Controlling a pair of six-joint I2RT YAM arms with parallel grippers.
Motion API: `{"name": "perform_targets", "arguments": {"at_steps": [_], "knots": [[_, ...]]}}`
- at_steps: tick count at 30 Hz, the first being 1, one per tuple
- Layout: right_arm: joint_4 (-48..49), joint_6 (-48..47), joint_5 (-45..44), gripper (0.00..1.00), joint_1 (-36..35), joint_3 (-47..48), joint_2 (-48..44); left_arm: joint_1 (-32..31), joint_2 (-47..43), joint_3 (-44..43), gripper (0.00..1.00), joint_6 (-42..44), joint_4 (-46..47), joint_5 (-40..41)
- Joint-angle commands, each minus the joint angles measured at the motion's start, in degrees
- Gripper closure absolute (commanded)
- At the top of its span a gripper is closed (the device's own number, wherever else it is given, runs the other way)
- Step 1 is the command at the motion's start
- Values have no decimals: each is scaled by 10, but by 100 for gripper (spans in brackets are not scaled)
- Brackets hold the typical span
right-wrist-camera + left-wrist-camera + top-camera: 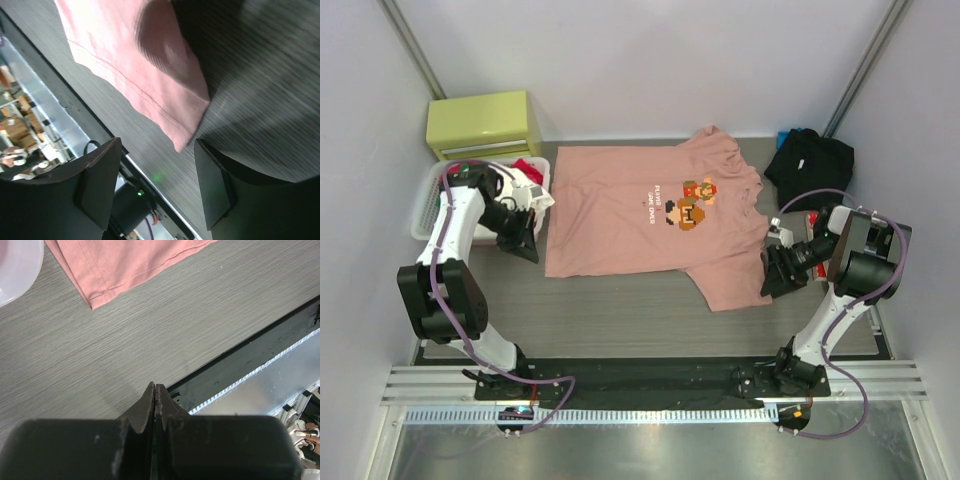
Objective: Fold and stack the t-shirts
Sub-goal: Fold the flattened tshirt in 1/3 of the way
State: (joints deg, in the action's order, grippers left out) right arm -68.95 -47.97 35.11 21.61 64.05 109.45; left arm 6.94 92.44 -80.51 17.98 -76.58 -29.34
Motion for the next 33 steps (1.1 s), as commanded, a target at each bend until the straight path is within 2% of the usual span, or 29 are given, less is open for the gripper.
{"name": "perform_targets", "arguments": {"at_steps": [1, 7, 10, 13, 14, 23, 28, 33], "knots": [[51, -3, 11, 34, -9, -21, 25, 4, -2, -12, 100, -4, -13, 0], [74, 15, 6, 35, -31, -31, 43, 4, -1, -17, 100, -1, -16, 6], [79, 19, 1, 44, -31, -32, 45, 4, -3, -18, 100, 0, -15, 10], [86, 24, -6, 71, -31, -35, 54, 4, -1, -23, 100, 0, -17, 10], [87, 25, -8, 98, -31, -36, 57, 4, -1, -24, 100, 0, -19, 10], [65, 16, -8, 99, -31, -31, 24, 4, -5, -13, 100, -1, 0, 29], [9, -6, 18, 99, -31, 4, -15, 4, -42, 72, 100, -18, 118, 124], [-26, -4, 36, 99, -38, 47, -50, 4, -68, 120, 100, 0, 157, 132]]}}
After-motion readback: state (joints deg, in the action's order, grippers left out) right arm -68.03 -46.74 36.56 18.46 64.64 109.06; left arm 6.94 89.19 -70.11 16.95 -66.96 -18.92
